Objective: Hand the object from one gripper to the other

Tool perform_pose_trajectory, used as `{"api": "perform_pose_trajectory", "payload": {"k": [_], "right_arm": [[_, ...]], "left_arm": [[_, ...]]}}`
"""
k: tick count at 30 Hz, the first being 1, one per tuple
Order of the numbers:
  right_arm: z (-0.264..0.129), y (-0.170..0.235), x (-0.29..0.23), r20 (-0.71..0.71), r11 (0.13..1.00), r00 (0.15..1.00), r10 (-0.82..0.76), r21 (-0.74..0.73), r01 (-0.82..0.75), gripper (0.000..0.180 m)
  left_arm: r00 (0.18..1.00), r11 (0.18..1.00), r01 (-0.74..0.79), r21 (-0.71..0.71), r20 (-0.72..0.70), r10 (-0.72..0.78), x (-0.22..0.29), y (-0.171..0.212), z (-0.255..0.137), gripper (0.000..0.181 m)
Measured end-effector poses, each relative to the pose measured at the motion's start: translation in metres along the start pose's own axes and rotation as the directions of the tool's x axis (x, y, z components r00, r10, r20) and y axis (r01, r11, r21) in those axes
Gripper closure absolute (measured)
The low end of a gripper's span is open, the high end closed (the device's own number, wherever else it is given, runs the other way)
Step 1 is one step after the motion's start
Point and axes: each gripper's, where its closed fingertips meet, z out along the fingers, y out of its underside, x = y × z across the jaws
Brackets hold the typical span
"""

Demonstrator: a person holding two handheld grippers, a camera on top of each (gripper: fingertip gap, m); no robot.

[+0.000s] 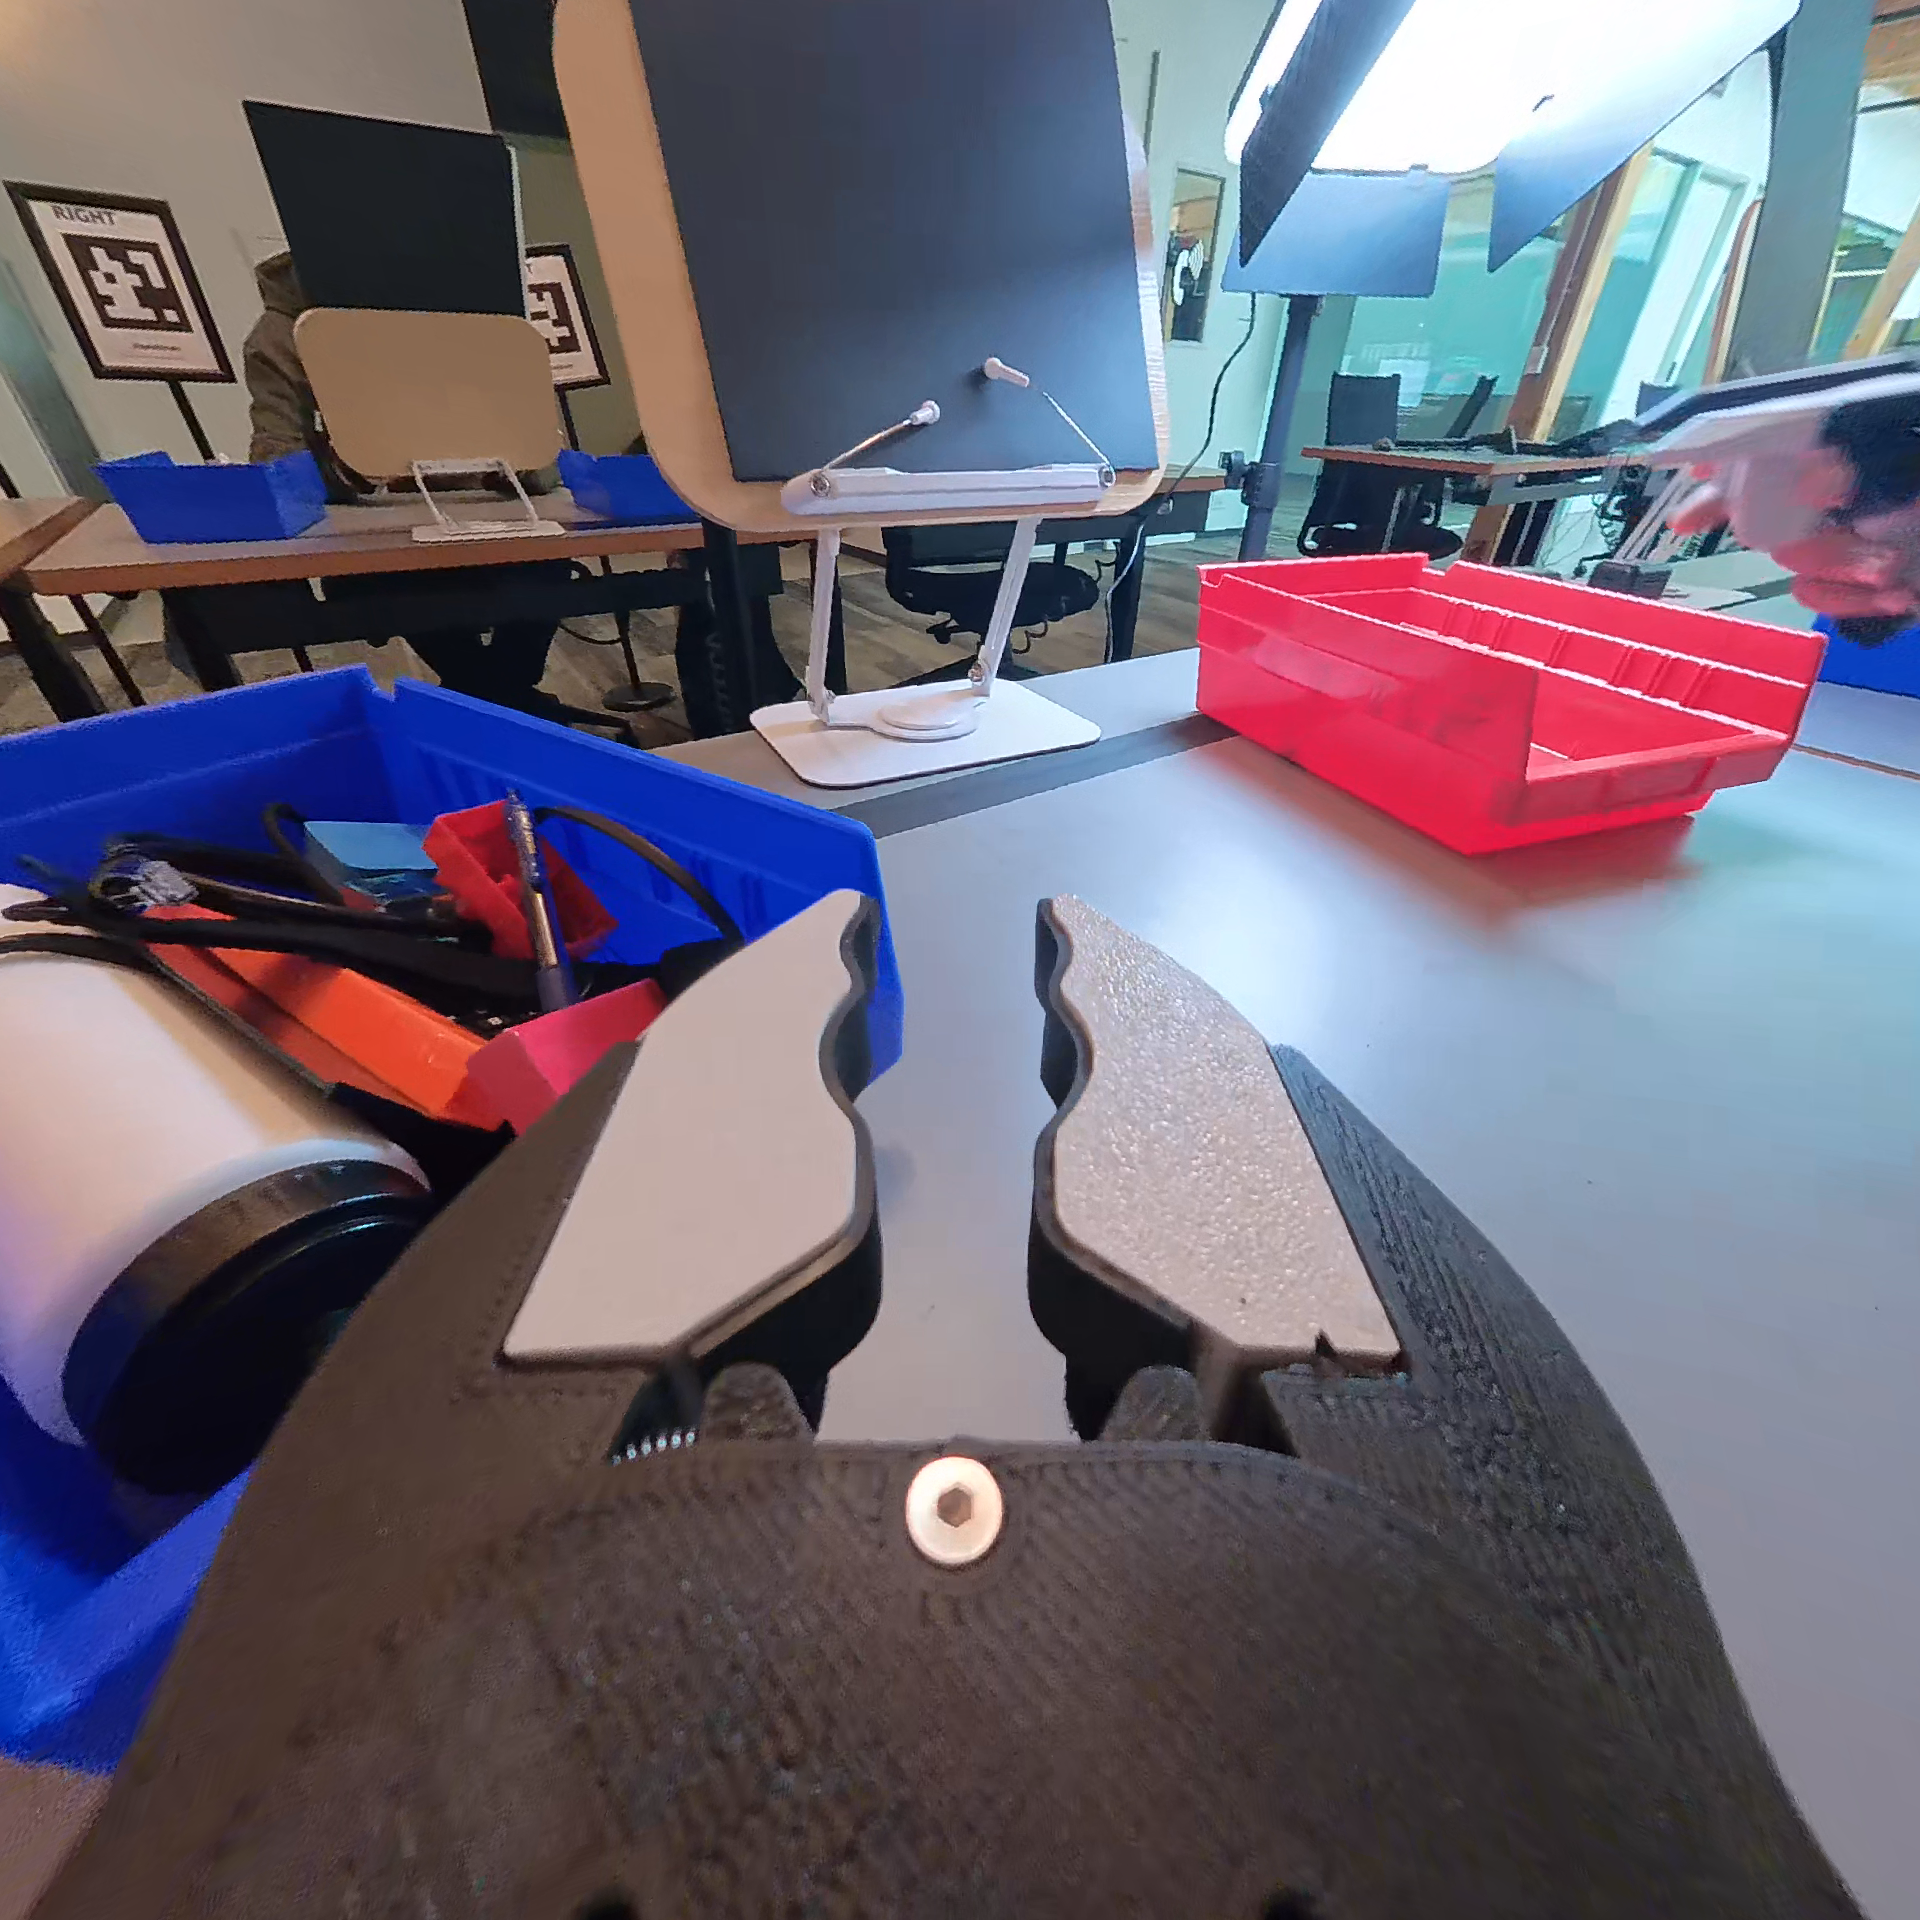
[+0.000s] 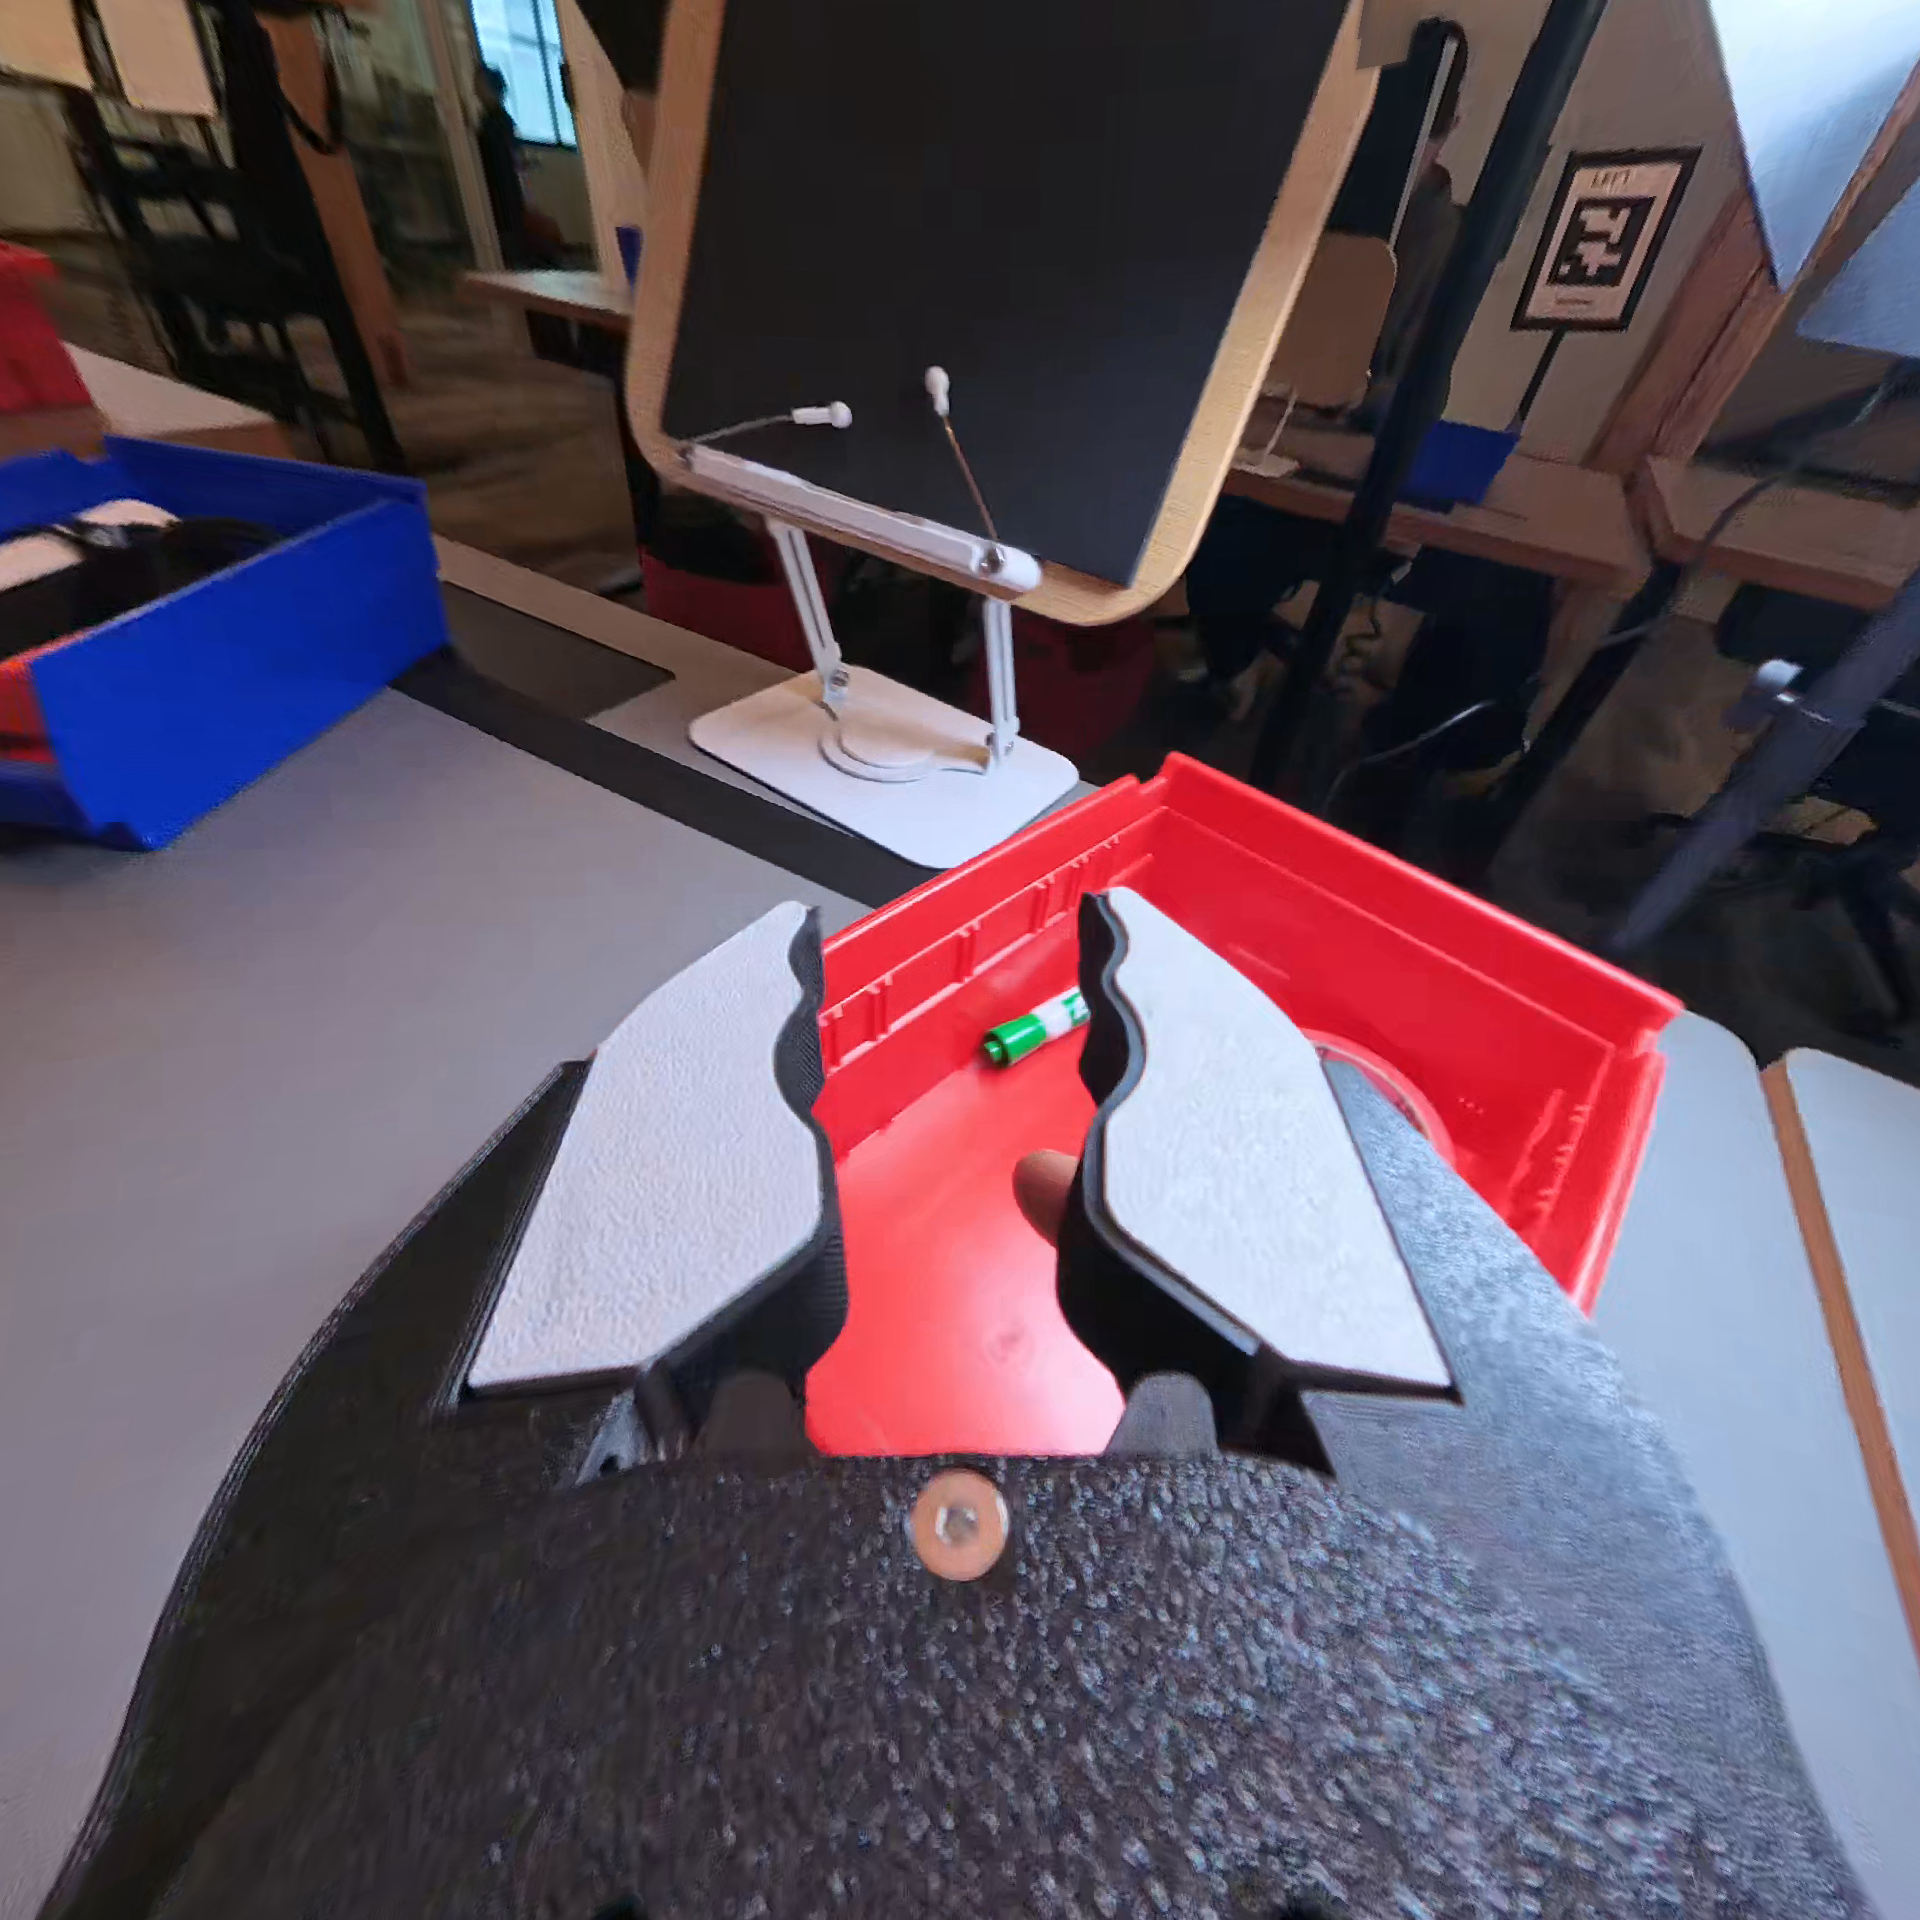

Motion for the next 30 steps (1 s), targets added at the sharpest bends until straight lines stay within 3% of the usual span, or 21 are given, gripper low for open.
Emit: {"api": "perform_pose_trajectory", "payload": {"k": [5, 10, 14, 19, 26, 30], "right_arm": [[-0.057, 0.008, -0.041, -0.050, 0.983, 0.999, 0.021, 0.181, -0.011, 0.156], [-0.067, 0.028, -0.061, -0.040, 0.949, 0.996, 0.084, 0.307, -0.068, 0.173], [-0.050, 0.049, -0.080, 0.047, 0.945, 0.987, 0.157, 0.282, -0.164, 0.179], [-0.047, 0.048, -0.097, 0.035, 0.962, 0.999, 0.017, 0.271, -0.026, 0.179], [-0.057, 0.045, -0.090, 0.006, 0.954, 1.000, 0.012, 0.298, -0.013, 0.179], [-0.048, 0.053, -0.098, 0.040, 0.963, 0.999, 0.026, 0.265, -0.036, 0.179]], "left_arm": [[0.999, 0.999, -0.030, 0.018, 0.043, 0.029, -0.007, -0.005, -0.004, 0.151], [0.995, 0.998, -0.054, 0.018, 0.086, 0.052, -0.015, -0.004, -0.005, 0.154], [0.992, 0.998, -0.056, -0.005, 0.110, 0.056, -0.022, 0.003, -0.003, 0.154], [0.986, 0.997, -0.077, -0.022, 0.144, 0.079, -0.030, 0.009, -0.004, 0.155], [0.973, 0.994, -0.094, -0.051, 0.207, 0.102, -0.044, 0.010, -0.003, 0.156], [0.970, 0.973, -0.112, -0.201, 0.190, 0.151, -0.058, 0.001, 0.011, 0.152]]}}
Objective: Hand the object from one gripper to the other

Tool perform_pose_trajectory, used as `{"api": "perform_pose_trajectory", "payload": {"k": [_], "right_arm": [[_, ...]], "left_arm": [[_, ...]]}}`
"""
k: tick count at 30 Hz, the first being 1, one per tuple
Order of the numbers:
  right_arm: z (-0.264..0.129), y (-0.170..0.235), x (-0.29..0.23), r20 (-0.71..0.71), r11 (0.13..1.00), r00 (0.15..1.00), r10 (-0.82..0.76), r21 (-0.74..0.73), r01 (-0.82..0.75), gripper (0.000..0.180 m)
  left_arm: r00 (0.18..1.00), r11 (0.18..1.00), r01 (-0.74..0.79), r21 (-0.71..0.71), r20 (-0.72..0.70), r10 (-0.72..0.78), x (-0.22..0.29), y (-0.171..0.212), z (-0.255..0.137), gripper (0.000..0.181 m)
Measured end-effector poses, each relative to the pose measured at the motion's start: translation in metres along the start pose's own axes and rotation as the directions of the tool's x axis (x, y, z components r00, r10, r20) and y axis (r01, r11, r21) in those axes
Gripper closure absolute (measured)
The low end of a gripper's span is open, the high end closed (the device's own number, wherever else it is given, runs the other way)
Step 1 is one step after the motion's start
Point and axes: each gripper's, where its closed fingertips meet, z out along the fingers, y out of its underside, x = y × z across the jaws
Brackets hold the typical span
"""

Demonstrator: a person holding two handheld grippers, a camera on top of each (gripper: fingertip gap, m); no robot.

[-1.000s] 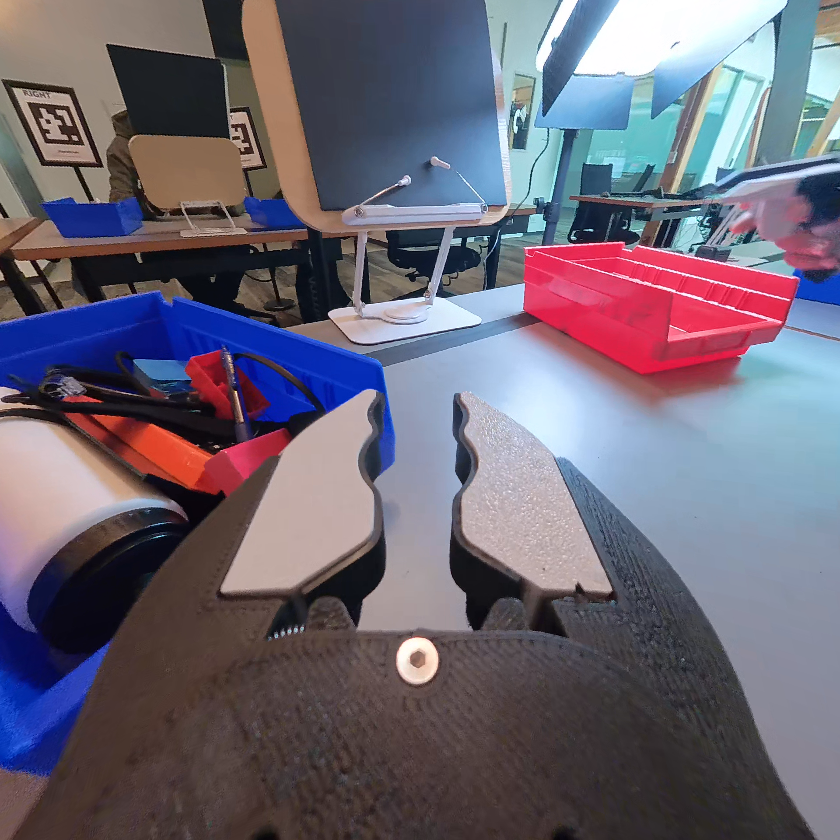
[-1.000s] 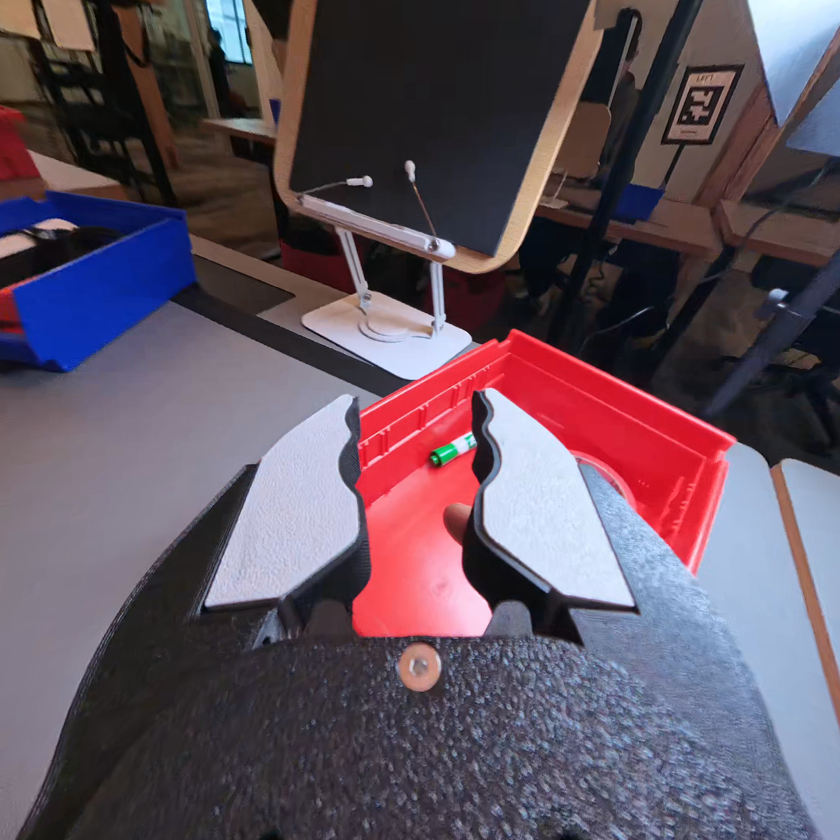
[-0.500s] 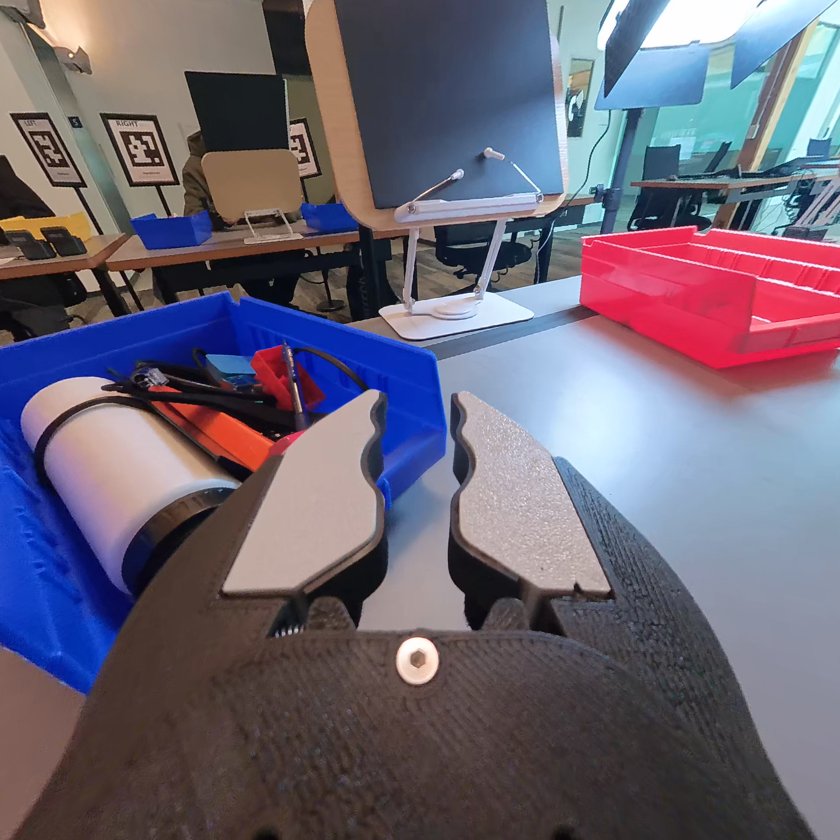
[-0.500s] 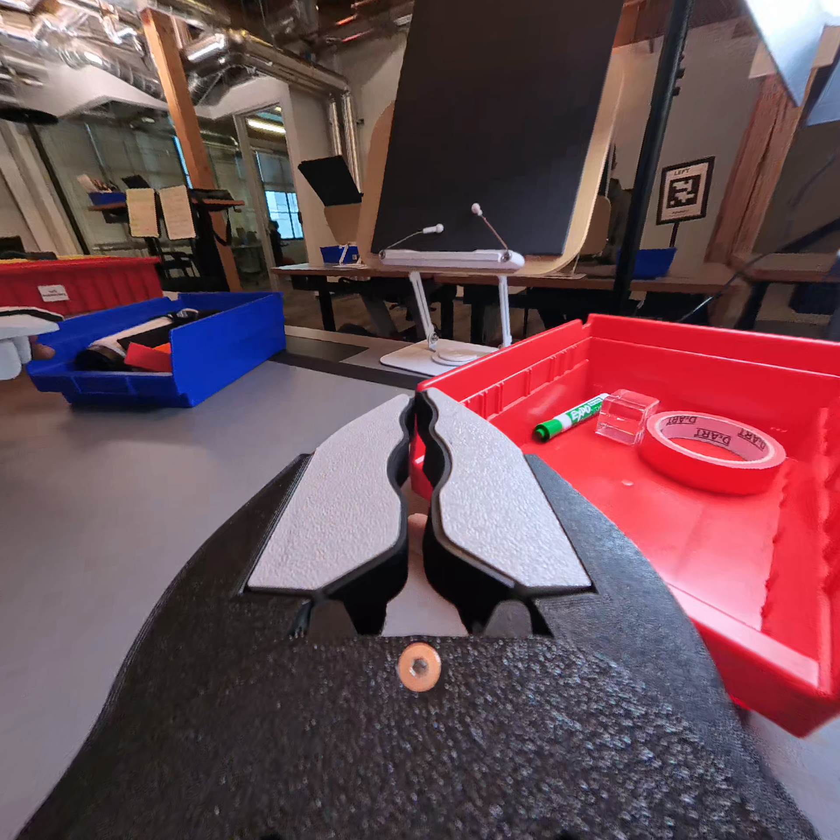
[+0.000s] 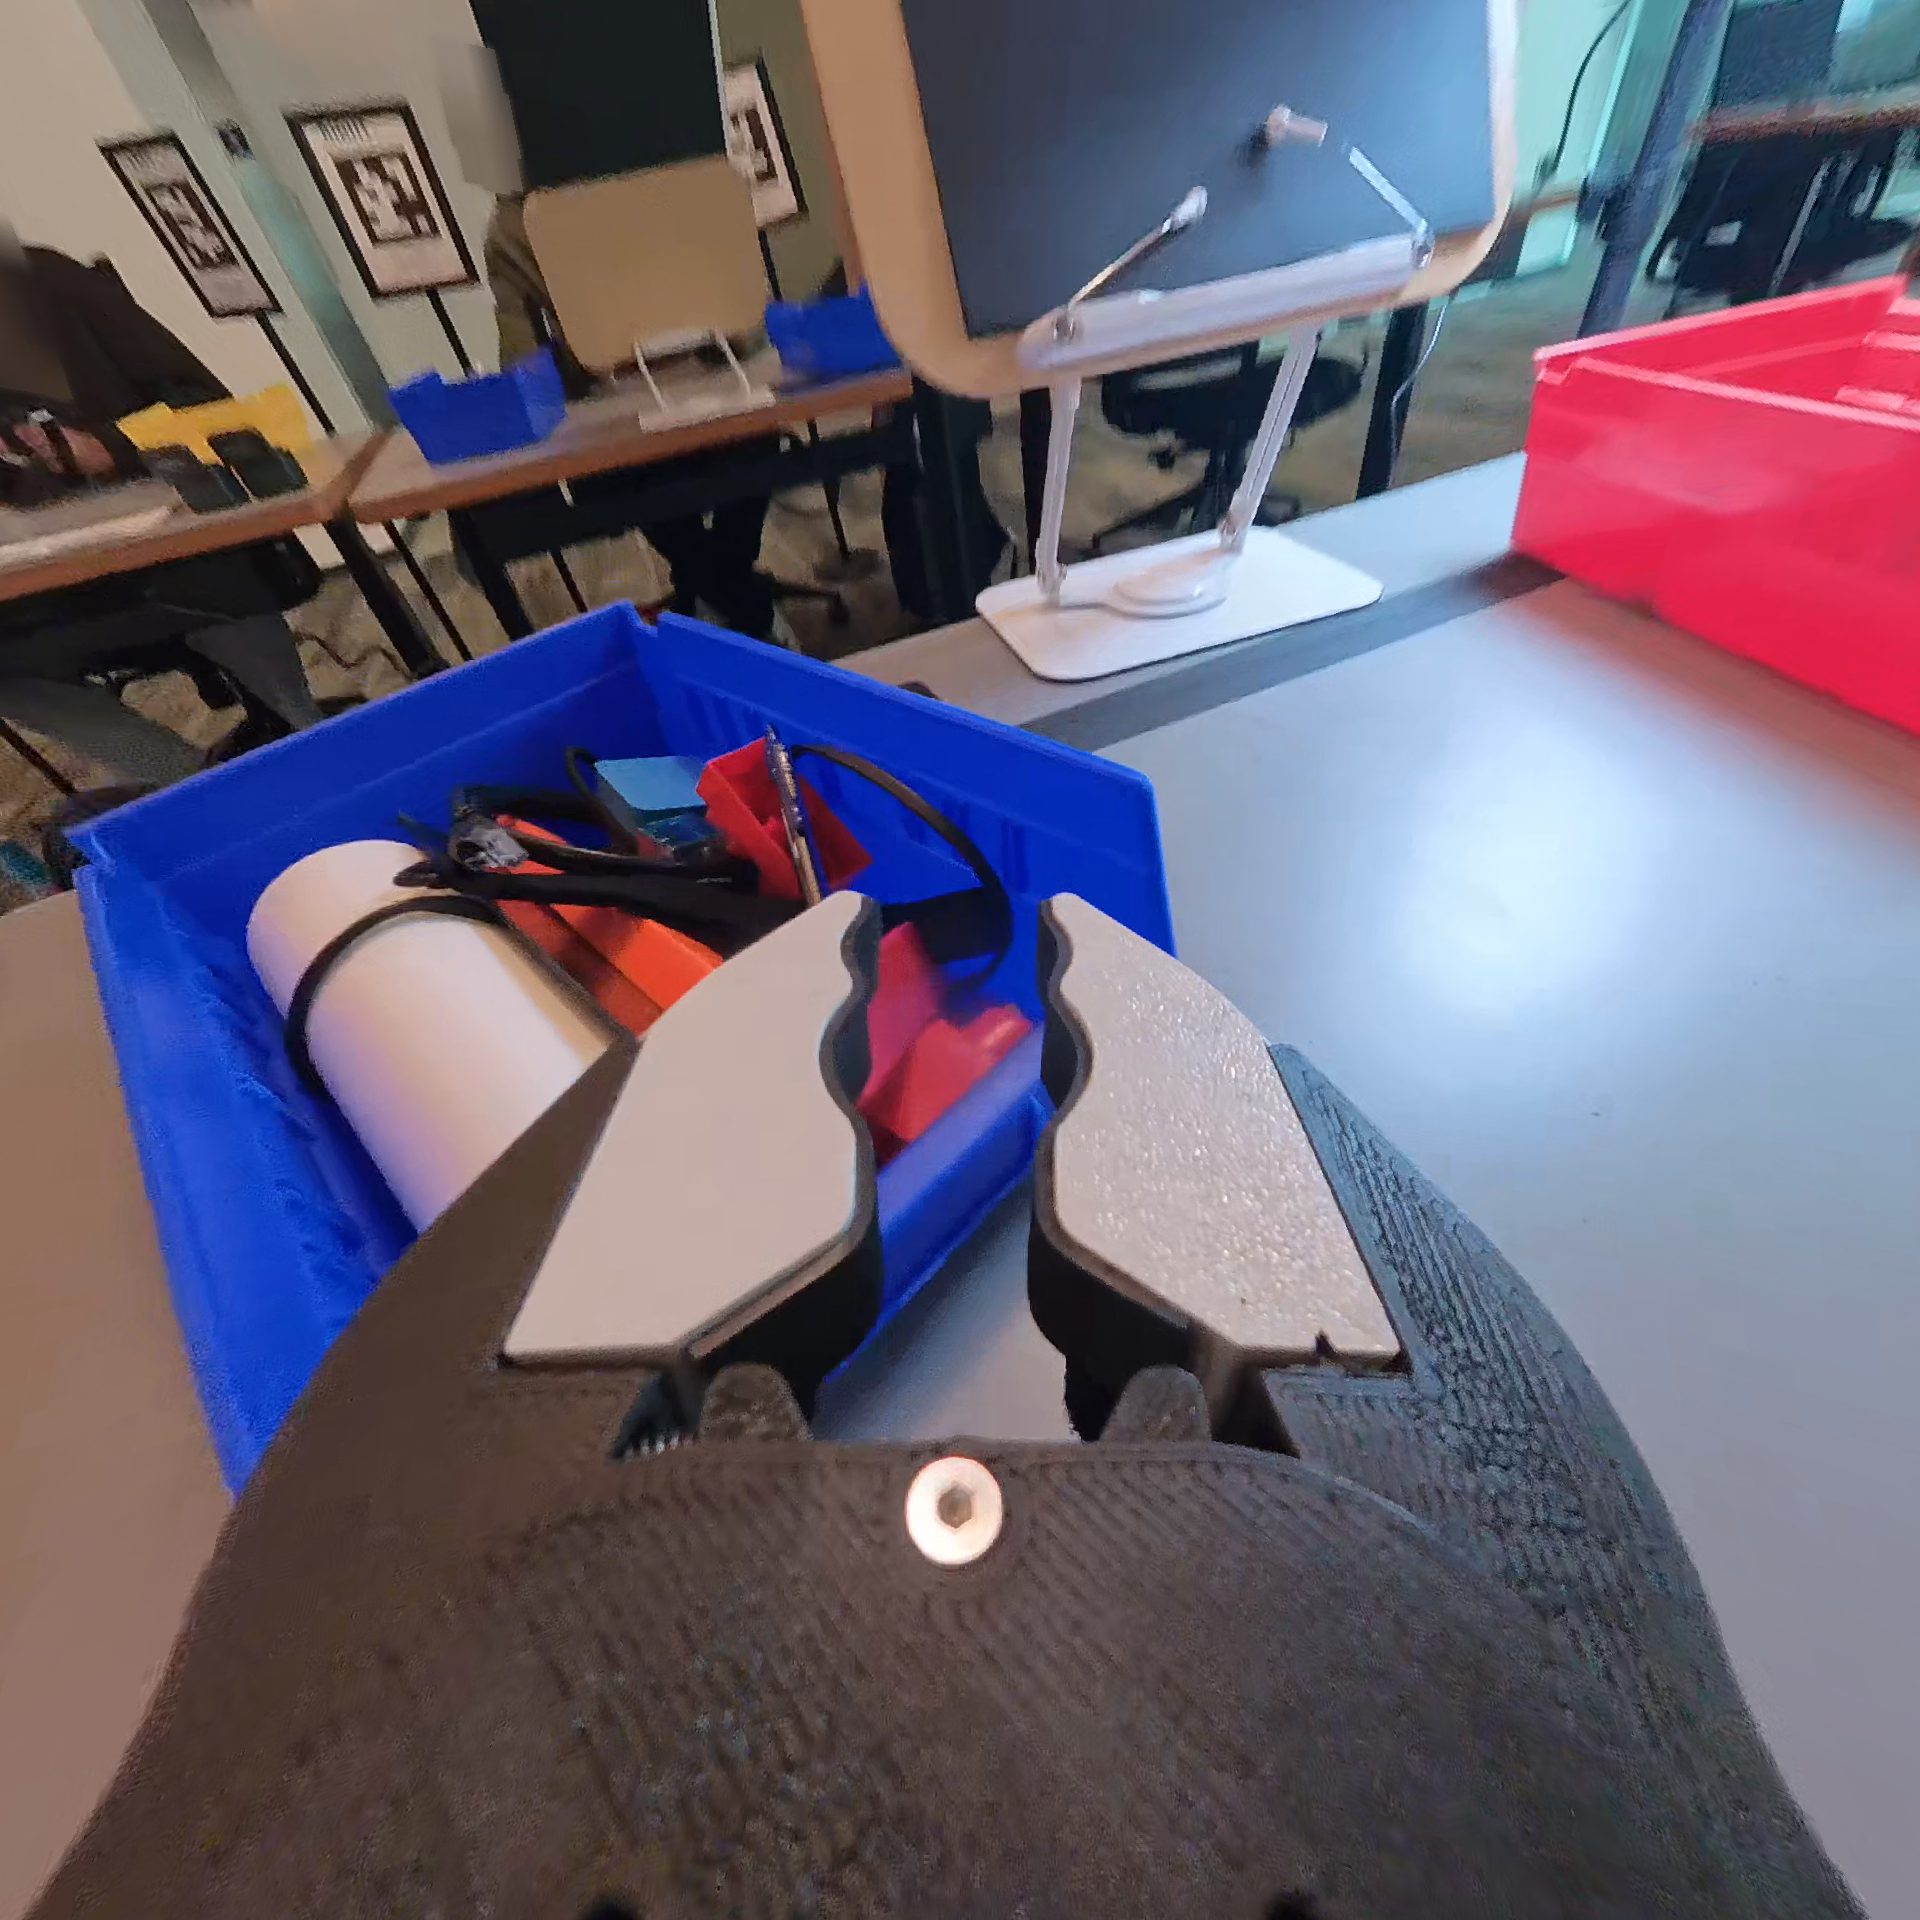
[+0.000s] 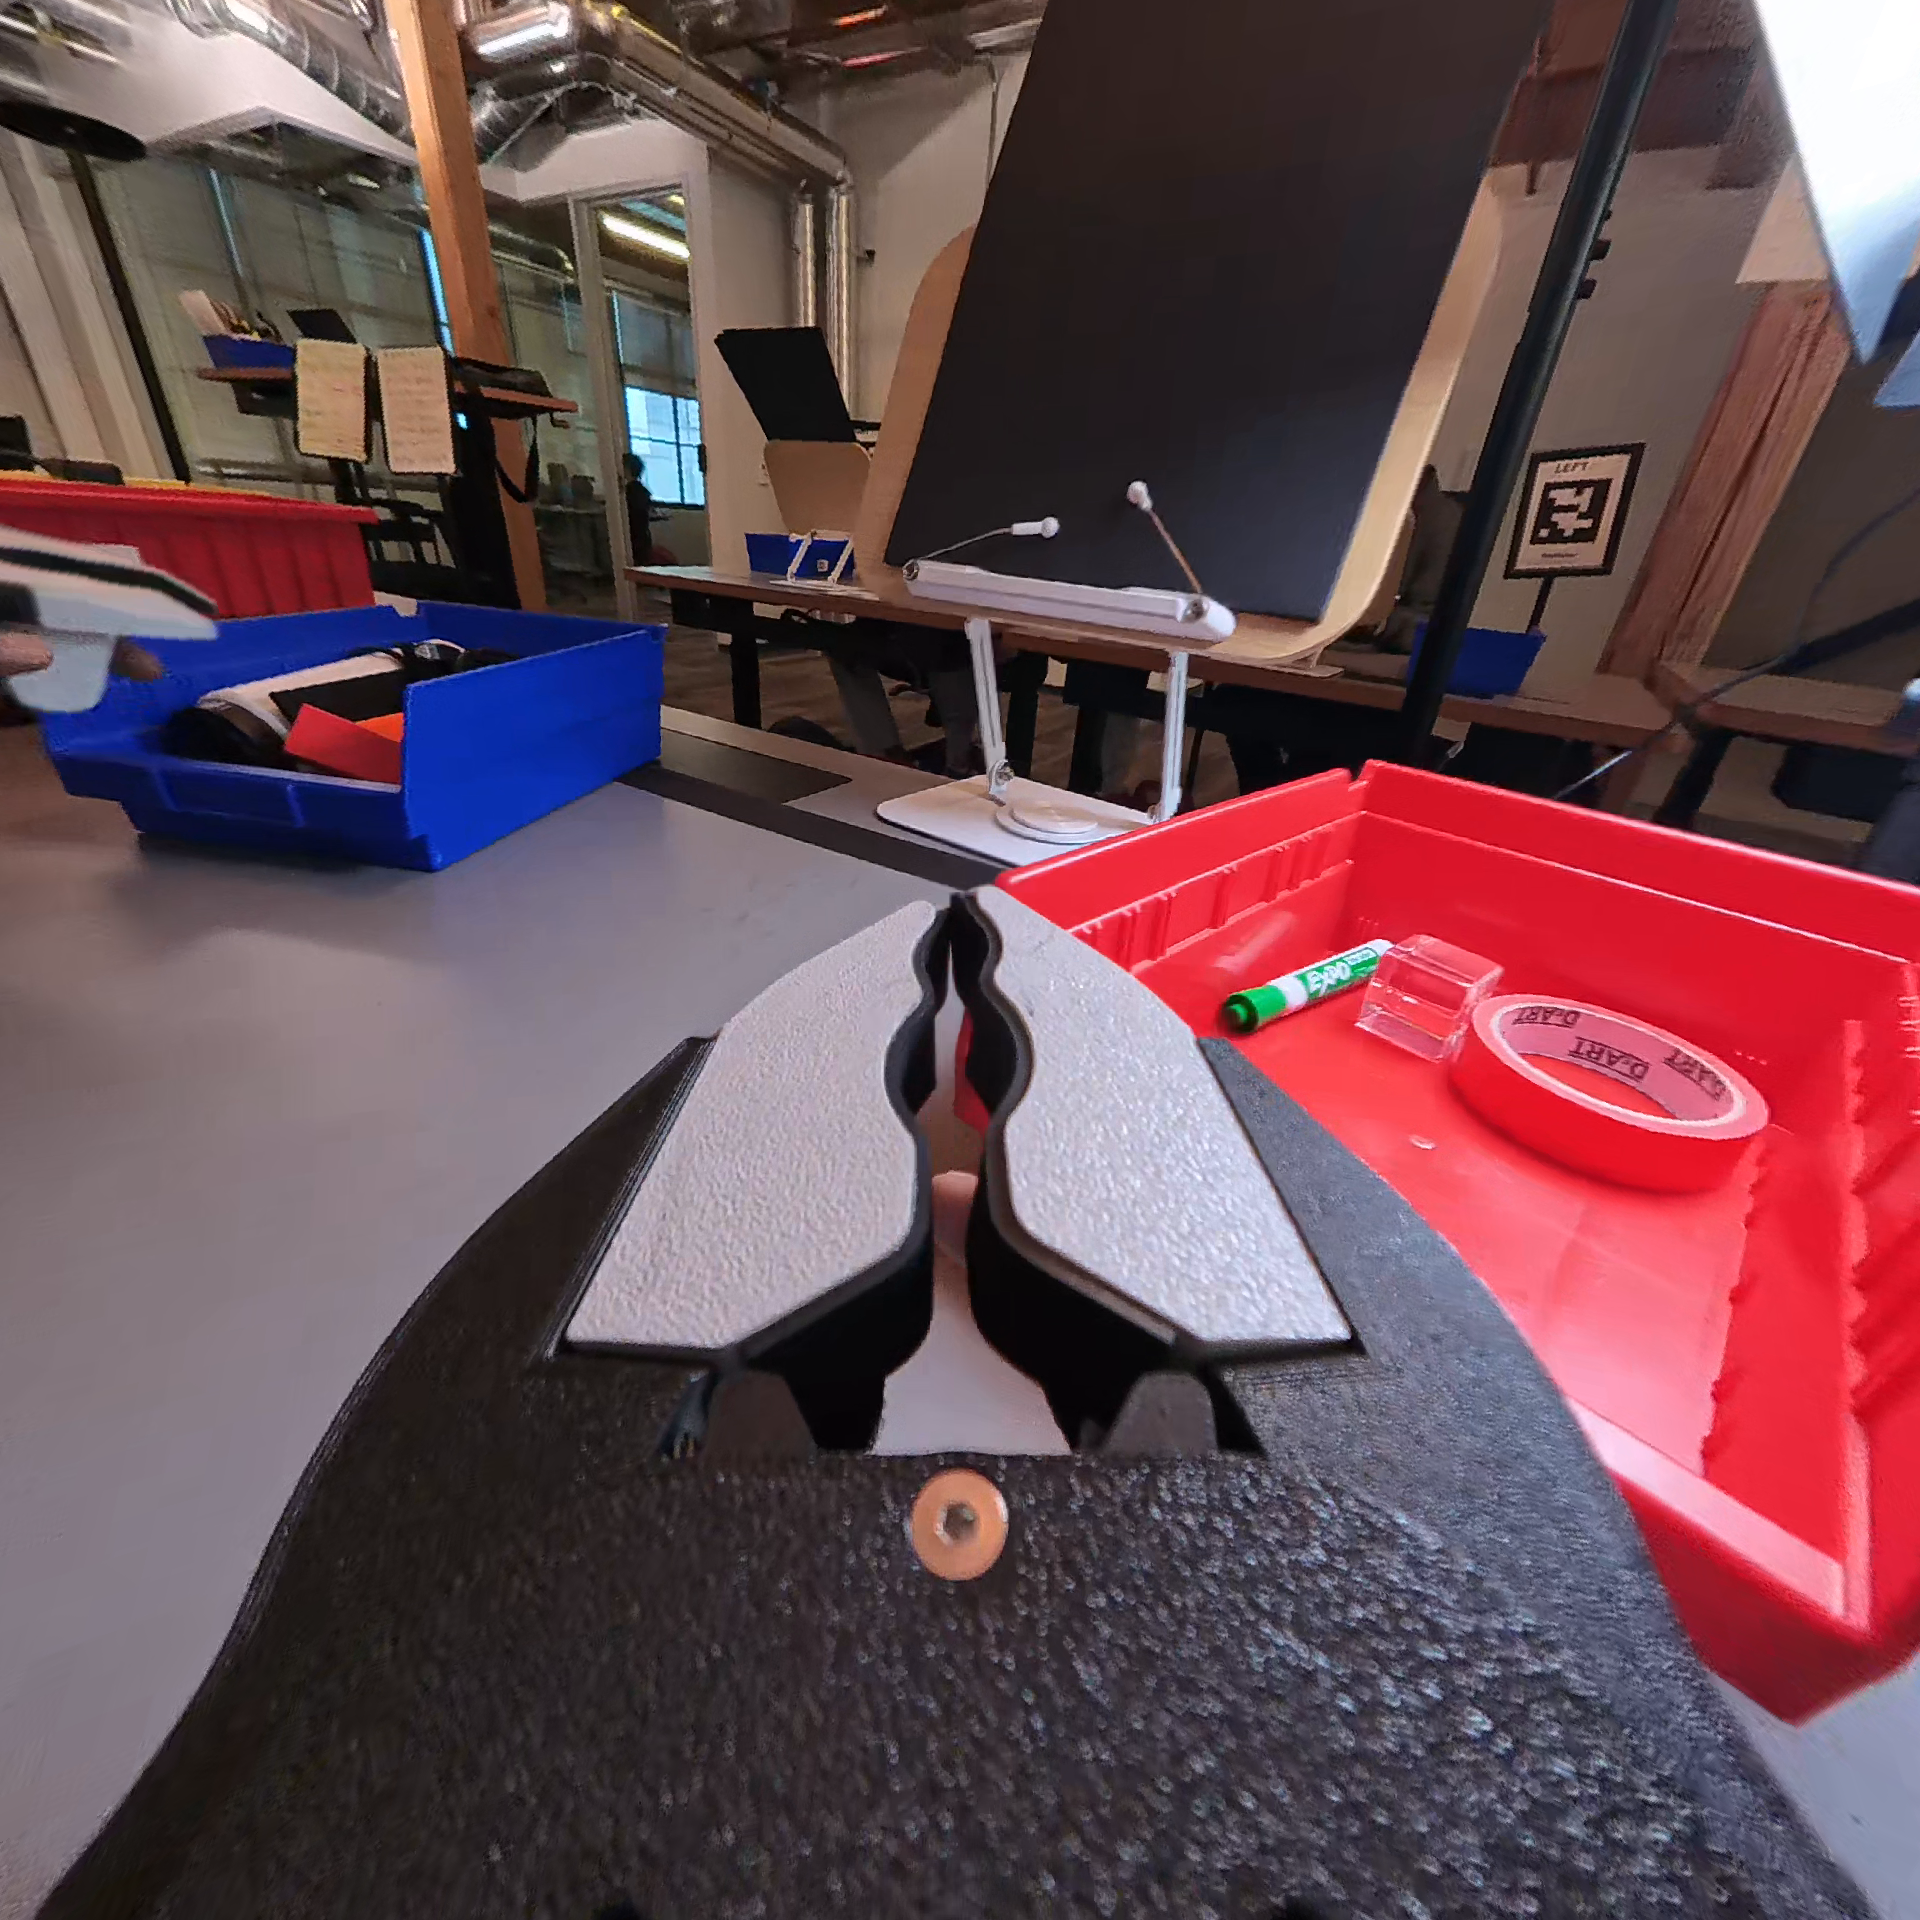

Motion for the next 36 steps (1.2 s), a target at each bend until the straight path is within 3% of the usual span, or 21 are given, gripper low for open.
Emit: {"api": "perform_pose_trajectory", "payload": {"k": [4, 10, 16, 20, 23, 27, 33, 36], "right_arm": [[0.004, 0.007, -0.018, 0.054, 0.997, 0.996, -0.067, -0.035, 0.069, 0.179], [0.003, 0.010, -0.030, 0.098, 0.986, 0.984, -0.146, -0.071, 0.153, 0.172], [0.007, 0.027, -0.035, 0.141, 0.978, 0.985, -0.101, -0.165, 0.124, 0.146], [0.007, 0.031, -0.040, 0.170, 0.973, 0.979, -0.113, -0.180, 0.143, 0.146], [0.007, 0.030, -0.041, 0.171, 0.972, 0.977, -0.125, -0.175, 0.155, 0.147], [0.006, 0.030, -0.041, 0.178, 0.973, 0.977, -0.118, -0.175, 0.149, 0.149], [0.006, 0.031, -0.048, 0.216, 0.975, 0.972, -0.092, -0.178, 0.132, 0.155], [0.014, 0.019, -0.050, 0.215, 0.974, 0.965, -0.148, -0.140, 0.181, 0.155]], "left_arm": [[0.997, 0.982, -0.068, -0.175, -0.038, 0.062, -0.019, -0.008, 0.023, 0.152], [0.989, 0.863, -0.137, -0.486, -0.119, 0.090, -0.036, 0.016, 0.070, 0.150], [0.991, 0.759, -0.133, -0.637, -0.095, 0.094, -0.046, 0.047, 0.113, 0.151], [0.996, 0.708, -0.088, -0.700, -0.052, 0.072, -0.057, 0.060, 0.128, 0.153], [0.997, 0.702, -0.080, -0.708, -0.072, 0.042, -0.054, 0.063, 0.133, 0.160], [0.991, 0.724, -0.129, -0.678, -0.071, 0.110, -0.060, 0.053, 0.132, 0.167], [0.985, 0.908, -0.173, -0.381, -0.044, 0.169, -0.049, -0.027, 0.108, 0.170], [0.980, 0.969, -0.157, -0.192, -0.151, 0.129, -0.006, -0.071, 0.085, 0.170]]}}
